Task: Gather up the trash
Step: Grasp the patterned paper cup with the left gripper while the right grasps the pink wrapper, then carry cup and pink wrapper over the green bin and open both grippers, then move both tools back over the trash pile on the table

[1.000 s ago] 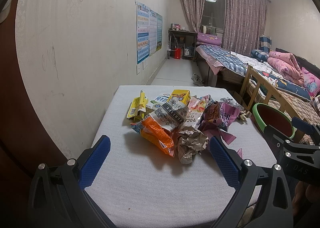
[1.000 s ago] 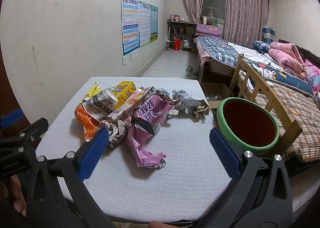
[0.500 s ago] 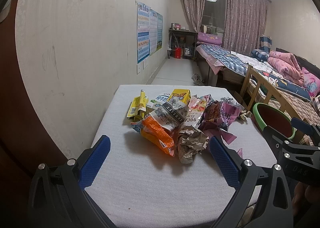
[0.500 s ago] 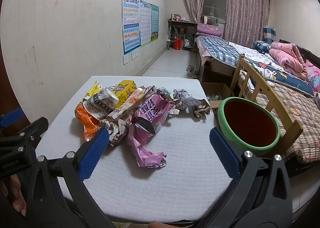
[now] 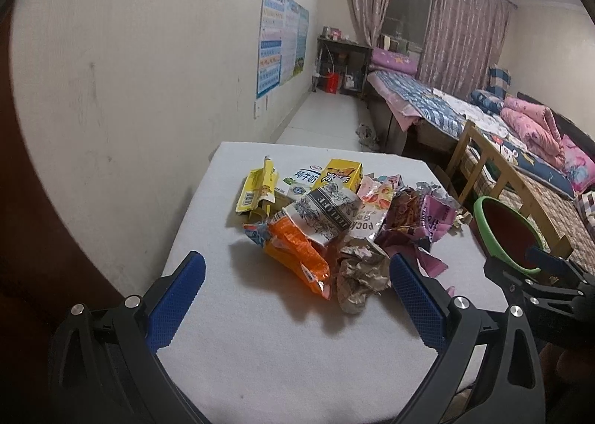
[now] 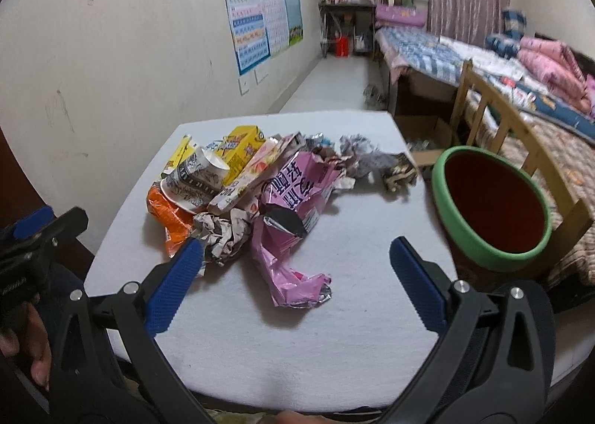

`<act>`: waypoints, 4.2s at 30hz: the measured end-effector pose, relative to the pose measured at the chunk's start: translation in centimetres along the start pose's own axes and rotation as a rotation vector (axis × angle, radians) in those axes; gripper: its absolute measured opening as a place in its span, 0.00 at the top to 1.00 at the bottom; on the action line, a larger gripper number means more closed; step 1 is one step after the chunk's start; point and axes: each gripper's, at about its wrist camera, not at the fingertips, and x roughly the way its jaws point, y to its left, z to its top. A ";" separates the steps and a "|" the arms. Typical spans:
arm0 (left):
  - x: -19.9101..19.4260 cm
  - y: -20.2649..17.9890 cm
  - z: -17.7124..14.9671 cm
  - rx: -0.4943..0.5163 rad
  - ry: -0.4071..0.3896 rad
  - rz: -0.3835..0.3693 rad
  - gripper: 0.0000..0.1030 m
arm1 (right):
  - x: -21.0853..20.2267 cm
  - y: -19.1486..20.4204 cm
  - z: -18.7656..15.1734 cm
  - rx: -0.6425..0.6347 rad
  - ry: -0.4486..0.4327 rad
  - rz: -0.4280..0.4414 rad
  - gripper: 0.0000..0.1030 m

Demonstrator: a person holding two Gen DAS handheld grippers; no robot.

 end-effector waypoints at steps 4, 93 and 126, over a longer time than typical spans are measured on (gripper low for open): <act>3.0 0.1 1.7 0.034 0.059 -0.038 0.08 | 2.1 -1.0 1.1 0.039 0.048 0.024 0.03; 17.3 -36.2 9.1 0.333 0.283 -0.498 0.56 | 2.2 -29.4 8.0 0.244 0.058 -0.222 0.83; 22.0 -35.5 6.6 0.348 0.392 -0.451 0.08 | 7.0 -31.5 5.1 0.236 0.235 -0.301 0.11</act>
